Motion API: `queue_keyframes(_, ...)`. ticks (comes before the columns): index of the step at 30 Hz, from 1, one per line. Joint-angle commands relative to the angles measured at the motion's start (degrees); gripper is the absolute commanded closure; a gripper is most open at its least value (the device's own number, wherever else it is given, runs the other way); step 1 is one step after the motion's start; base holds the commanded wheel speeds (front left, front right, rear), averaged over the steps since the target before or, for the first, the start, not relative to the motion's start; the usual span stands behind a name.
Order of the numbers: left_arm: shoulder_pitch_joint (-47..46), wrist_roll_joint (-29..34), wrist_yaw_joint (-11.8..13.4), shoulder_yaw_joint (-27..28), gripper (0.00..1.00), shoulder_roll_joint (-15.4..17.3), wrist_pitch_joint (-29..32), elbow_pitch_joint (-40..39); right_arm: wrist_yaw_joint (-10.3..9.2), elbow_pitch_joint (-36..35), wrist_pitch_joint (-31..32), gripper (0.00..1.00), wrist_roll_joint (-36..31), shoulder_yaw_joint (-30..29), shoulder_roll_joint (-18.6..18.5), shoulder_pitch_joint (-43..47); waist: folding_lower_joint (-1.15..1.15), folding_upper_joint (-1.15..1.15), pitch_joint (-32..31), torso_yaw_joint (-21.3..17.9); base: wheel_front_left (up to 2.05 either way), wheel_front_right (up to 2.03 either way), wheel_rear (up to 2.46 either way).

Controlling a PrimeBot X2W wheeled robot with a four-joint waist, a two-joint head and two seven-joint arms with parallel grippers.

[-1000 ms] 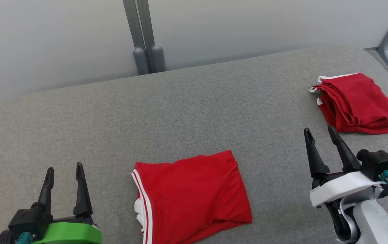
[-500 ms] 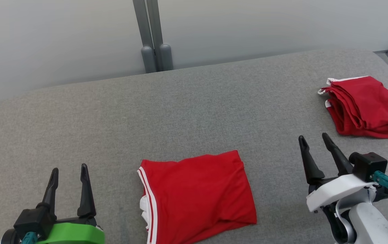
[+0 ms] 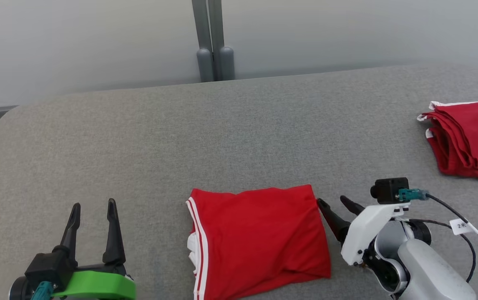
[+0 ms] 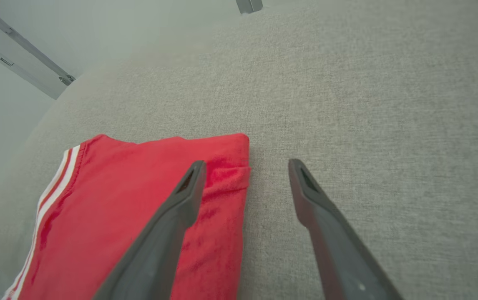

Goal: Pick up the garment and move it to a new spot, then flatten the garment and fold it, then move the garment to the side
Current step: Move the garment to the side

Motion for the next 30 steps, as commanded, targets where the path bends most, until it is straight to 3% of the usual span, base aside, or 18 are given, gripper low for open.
queue_keyframes(1, -0.8, 0.6, -0.3, 0.2, 0.00, -0.2, -0.1, 0.2, 0.03, 1.3, 2.2, 0.00, 0.7, 0.0, -0.1, -0.8, 0.00, 0.00, 0.5, 1.6, 0.00, 0.00, 0.00)
queue_keyframes(8, -0.8, 0.9, -0.5, 0.5, 0.00, -0.8, -0.1, 0.8, 0.03, 7.6, 15.6, 0.00, 3.5, -1.1, 1.5, -1.4, 0.00, 0.00, 0.8, 5.7, 0.00, 0.00, 0.00)
queue_keyframes(15, -0.9, 1.3, -0.9, 0.9, 0.00, -1.2, -0.1, 1.1, 0.03, 8.1, 17.3, 0.00, 4.1, -1.4, 2.5, 0.4, 0.00, 0.00, 1.1, 7.1, 0.00, 0.00, 0.00)
queue_keyframes(16, -0.9, 1.3, -0.9, 1.0, 0.00, -1.2, -0.1, 1.1, 0.03, 7.6, 16.8, 0.45, 4.2, -1.2, 2.6, 0.4, 0.00, 0.00, 1.1, 7.1, 0.00, 0.00, 0.00)
queue_keyframes(17, -1.0, 1.4, -1.0, 1.0, 0.00, -1.3, -0.1, 1.1, 0.03, 7.1, 16.4, 0.96, 4.4, -1.0, 2.7, 0.4, 0.00, 0.00, 1.2, 6.9, 0.00, 0.00, 0.00)
queue_keyframes(18, -1.1, 1.4, -1.1, 1.0, 0.00, -1.3, -0.1, 1.0, 0.03, 6.7, 16.0, 1.00, 4.5, -0.8, 2.7, 0.4, 0.00, 0.00, 1.2, 6.7, 0.00, 0.00, 0.00)
queue_keyframes(30, -3.2, 2.2, -3.0, -0.7, 0.00, -1.6, -0.1, 1.3, 0.02, 1.0, 7.7, 1.00, 5.9, -0.3, -2.6, -2.4, 0.00, 0.00, 1.2, -0.3, 0.00, 0.00, 0.00)
